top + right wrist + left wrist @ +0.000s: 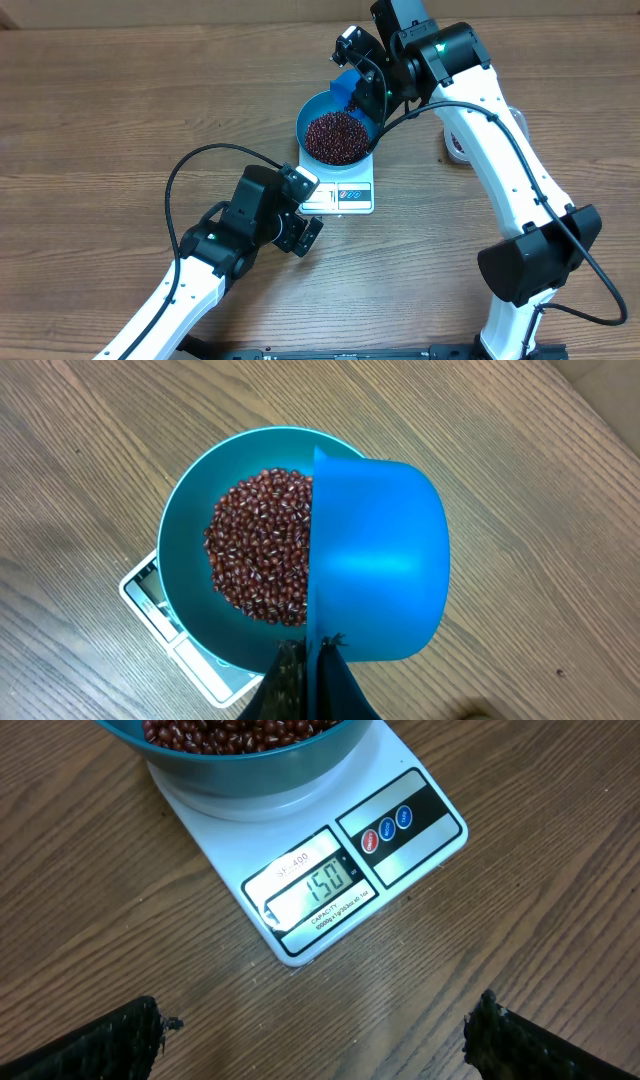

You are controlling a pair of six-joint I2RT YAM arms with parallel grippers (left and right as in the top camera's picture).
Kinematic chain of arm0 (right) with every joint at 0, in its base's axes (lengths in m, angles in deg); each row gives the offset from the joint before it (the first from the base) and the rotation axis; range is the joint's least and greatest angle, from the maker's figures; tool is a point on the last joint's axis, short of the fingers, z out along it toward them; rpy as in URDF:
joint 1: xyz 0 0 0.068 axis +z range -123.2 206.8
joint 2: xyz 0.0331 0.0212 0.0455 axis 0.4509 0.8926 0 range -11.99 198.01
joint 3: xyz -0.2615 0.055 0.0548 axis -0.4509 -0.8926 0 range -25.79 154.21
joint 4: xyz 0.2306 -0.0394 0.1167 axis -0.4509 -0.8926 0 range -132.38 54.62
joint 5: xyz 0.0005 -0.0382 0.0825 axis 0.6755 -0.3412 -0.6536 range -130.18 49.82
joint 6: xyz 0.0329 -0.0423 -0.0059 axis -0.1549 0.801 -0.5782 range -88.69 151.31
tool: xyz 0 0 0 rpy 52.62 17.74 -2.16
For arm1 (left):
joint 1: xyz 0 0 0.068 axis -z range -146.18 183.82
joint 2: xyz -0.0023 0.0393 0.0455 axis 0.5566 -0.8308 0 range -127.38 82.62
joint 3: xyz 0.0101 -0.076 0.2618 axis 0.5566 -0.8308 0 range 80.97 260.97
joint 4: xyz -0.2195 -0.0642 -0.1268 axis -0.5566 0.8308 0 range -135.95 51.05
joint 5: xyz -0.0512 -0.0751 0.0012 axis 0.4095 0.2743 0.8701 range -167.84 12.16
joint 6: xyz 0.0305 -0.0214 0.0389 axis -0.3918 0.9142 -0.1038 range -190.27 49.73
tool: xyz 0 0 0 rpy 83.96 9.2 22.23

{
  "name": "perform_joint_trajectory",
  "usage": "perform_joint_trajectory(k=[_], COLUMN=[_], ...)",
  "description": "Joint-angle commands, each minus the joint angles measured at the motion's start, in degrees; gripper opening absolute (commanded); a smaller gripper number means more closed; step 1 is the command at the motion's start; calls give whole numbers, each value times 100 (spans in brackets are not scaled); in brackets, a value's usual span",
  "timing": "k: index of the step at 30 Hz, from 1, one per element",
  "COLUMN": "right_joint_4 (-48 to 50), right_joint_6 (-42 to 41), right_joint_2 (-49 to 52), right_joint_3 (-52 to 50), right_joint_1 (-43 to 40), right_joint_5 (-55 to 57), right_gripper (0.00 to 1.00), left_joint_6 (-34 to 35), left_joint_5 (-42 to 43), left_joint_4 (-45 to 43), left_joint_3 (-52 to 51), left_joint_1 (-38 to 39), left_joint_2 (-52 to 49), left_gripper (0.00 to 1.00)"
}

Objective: Scoop item into bowl and weigh 150g on scale
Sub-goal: 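Keep the blue scoop tilted in the bowl, letting beans trickle out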

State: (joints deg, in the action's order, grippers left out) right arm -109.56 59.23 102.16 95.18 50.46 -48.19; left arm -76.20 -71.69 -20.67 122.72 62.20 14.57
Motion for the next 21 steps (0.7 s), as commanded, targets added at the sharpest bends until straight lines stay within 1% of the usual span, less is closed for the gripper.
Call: perform_joint_trajectory(k=[1, 21], right_joint_4=[48, 59], right_joint_6=[68, 111], right_joint_2=[-219, -219], right_joint_3=[179, 179], right_joint_1=[-15, -15], right_joint_5=[33, 48], right_gripper=[4, 4], left_joint_6=[122, 122], left_joint_5=[-37, -37], left_joint_4=[-2, -2], left_joint_3=[7, 7], left_joint_1=[-24, -24], left_joint_2=[-20, -20], left_gripper=[100, 100])
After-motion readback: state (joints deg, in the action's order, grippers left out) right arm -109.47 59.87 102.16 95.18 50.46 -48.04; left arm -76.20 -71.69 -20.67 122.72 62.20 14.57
